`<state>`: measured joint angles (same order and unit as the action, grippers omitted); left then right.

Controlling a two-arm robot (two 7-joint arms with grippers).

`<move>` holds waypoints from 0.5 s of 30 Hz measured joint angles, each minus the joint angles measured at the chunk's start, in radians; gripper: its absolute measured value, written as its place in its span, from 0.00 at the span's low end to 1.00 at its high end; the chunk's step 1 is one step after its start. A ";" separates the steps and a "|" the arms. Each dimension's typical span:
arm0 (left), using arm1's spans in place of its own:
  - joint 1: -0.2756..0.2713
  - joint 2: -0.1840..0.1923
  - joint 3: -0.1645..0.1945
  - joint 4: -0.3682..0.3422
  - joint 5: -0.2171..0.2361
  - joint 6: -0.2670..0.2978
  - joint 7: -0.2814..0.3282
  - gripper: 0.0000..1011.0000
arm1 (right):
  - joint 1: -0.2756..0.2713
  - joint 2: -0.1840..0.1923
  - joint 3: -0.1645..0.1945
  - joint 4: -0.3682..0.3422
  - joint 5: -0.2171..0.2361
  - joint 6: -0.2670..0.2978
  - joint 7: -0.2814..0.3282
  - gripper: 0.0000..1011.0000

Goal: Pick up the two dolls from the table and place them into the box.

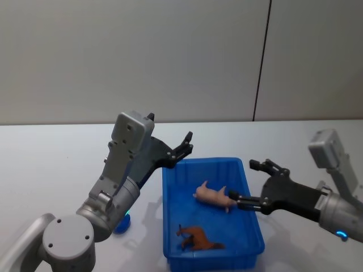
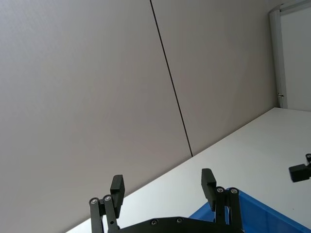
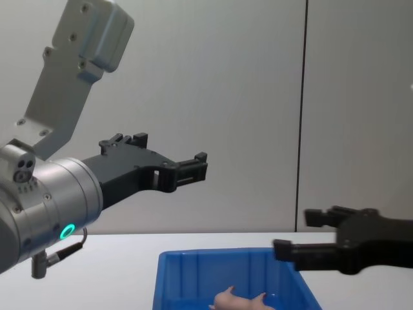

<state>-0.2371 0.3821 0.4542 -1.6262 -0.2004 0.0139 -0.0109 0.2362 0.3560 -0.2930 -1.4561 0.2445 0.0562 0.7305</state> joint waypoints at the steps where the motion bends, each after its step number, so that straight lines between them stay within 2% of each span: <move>1: 0.000 0.000 0.000 0.000 0.000 0.000 0.000 0.99 | -0.004 0.004 0.003 -0.002 0.004 -0.001 -0.004 0.99; 7: 0.000 0.000 0.000 0.000 0.000 0.000 0.000 0.99 | -0.041 0.045 0.025 -0.017 0.032 -0.012 -0.030 0.99; 15: 0.000 0.000 0.000 0.000 0.000 0.000 0.000 0.99 | -0.070 0.076 0.043 -0.024 0.053 -0.025 -0.052 0.99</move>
<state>-0.2370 0.3821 0.4542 -1.6262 -0.2002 0.0139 -0.0109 0.1661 0.4324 -0.2501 -1.4797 0.2971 0.0315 0.6781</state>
